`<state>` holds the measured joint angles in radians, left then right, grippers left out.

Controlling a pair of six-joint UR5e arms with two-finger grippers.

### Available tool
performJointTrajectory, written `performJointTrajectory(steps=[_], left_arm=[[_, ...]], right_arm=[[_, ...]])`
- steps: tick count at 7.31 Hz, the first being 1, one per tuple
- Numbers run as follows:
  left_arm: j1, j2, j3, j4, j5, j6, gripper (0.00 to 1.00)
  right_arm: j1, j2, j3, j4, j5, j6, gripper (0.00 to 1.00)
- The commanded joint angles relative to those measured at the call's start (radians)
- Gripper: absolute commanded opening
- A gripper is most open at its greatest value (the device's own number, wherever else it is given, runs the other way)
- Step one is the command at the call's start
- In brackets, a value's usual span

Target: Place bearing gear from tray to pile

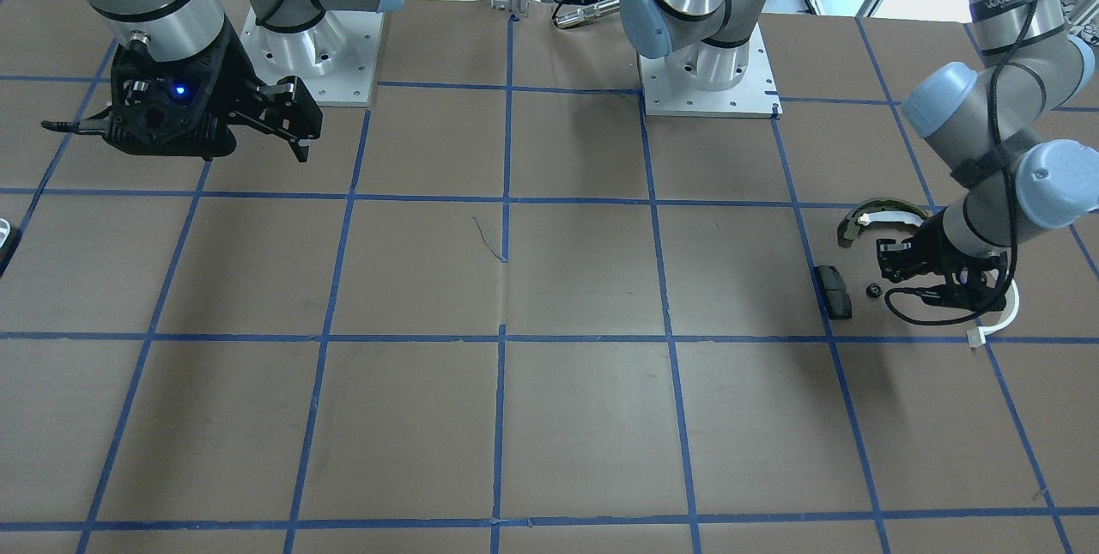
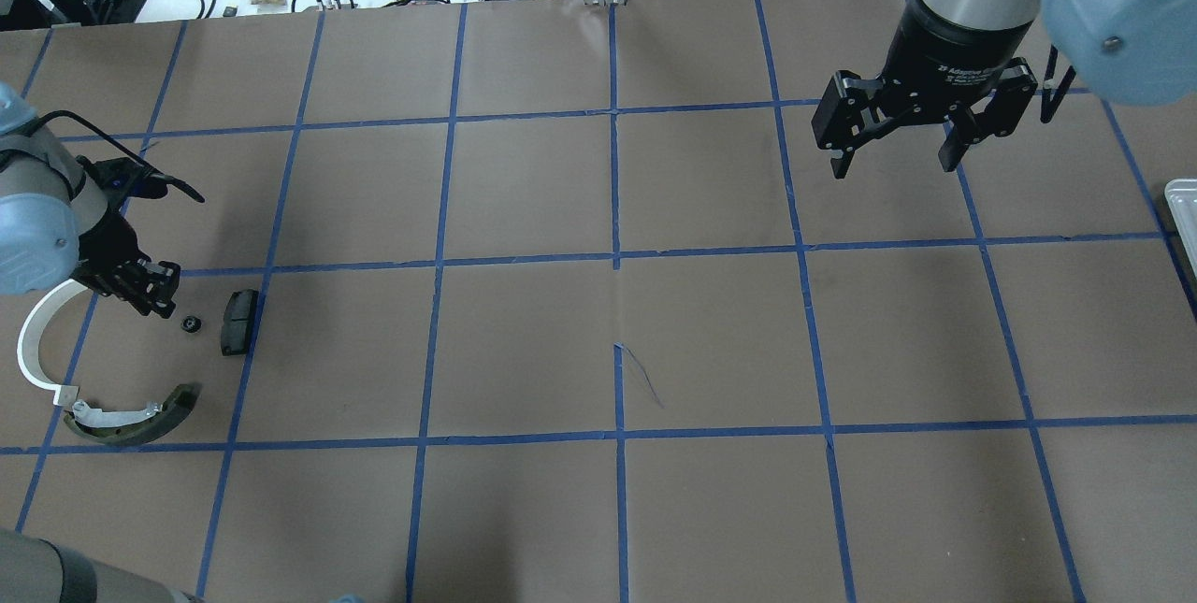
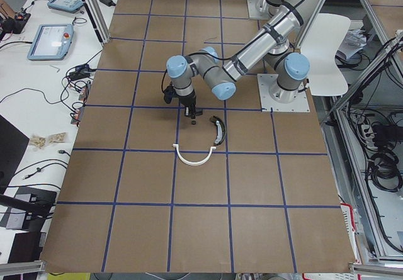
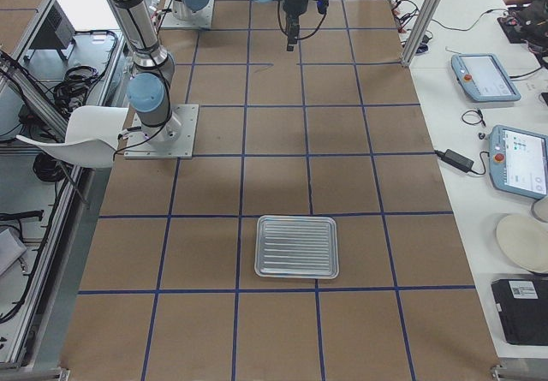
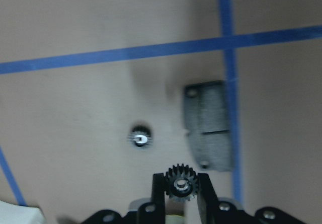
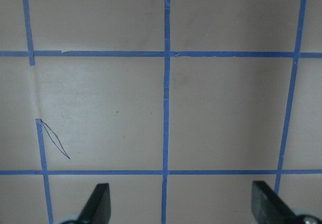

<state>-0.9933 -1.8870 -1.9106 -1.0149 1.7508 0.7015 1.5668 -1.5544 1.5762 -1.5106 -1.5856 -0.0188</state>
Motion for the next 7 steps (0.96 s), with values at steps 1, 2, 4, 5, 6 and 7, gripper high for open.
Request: performJointTrajectory(steps=[1, 2, 4, 5, 6, 7], left_arm=[[0.027, -0.04, -0.005, 0.029, -0.001, 0.026, 0.0], [0.027, -0.041, -0.007, 0.027, 0.001, 0.024, 0.18], [0.054, -0.037, -0.018, 0.021, 0.006, 0.059, 1.0], [0.059, -0.024, -0.008, 0.018, 0.006, 0.059, 1.0], [0.042, -0.002, -0.005, 0.009, 0.003, 0.052, 1.0], [0.035, 0.038, -0.001, -0.038, -0.014, 0.043, 1.0]], right_arm=[[-0.001, 0.0, 0.001, 0.003, -0.001, -0.001, 1.0], [0.001, -0.001, 0.001, 0.003, 0.028, -0.001, 1.0], [-0.008, 0.0, -0.001, -0.006, 0.044, -0.007, 1.0], [-0.007, -0.001, 0.001, -0.005, 0.038, 0.003, 1.0], [-0.007, -0.001, -0.001, -0.006, 0.029, 0.003, 1.0], [0.001, -0.009, 0.001, 0.0, 0.029, 0.023, 1.0]])
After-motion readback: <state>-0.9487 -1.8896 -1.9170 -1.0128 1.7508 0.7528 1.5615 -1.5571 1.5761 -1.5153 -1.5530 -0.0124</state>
